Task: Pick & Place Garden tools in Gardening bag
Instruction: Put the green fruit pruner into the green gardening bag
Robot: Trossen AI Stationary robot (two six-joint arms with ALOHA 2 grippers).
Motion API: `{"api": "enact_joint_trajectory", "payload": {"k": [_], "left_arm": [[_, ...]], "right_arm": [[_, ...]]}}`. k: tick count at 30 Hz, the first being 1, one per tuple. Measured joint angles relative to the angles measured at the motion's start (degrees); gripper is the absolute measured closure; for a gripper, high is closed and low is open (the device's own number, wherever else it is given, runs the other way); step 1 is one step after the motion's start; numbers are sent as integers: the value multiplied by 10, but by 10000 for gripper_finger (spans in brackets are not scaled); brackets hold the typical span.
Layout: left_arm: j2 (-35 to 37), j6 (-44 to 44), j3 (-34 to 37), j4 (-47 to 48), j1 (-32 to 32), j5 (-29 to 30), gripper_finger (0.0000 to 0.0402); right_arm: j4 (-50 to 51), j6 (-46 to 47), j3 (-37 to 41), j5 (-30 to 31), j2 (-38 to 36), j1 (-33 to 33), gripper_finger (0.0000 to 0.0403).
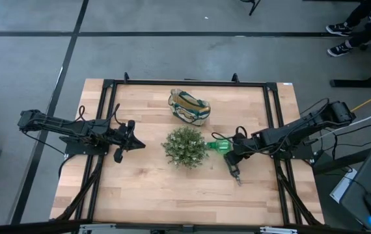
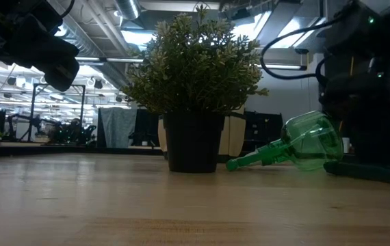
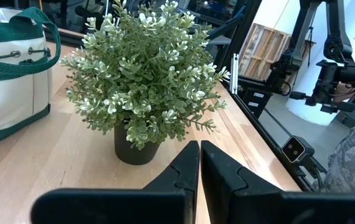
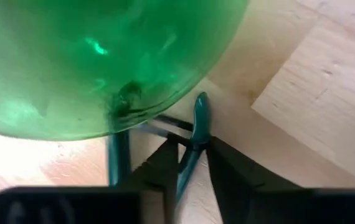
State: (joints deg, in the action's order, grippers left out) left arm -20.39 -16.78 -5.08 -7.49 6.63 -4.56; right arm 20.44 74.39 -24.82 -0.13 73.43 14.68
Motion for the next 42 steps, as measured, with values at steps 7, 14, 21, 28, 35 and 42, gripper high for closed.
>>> {"api": "enact_joint_trajectory", "payload": {"k": [7, 14, 21, 28, 35, 42], "left_arm": [[0, 0, 0, 0, 0, 0, 391], [0, 0, 0, 0, 0, 0, 390], [0, 0, 0, 0, 0, 0, 392], [0, 0, 0, 0, 0, 0, 389], [0, 0, 0, 0, 0, 0, 393], [0, 0, 0, 0, 0, 0, 389]], "right_arm": [[5, 3, 1, -1, 0, 0, 362], [8, 28, -3, -2, 0, 0, 365], [23, 2, -27, -4, -12, 0, 366], [30, -18, -53, -5, -26, 0, 367], [40, -51, -89, -5, -29, -1, 367], [73, -69, -133, 14, -29, -1, 367]]}}
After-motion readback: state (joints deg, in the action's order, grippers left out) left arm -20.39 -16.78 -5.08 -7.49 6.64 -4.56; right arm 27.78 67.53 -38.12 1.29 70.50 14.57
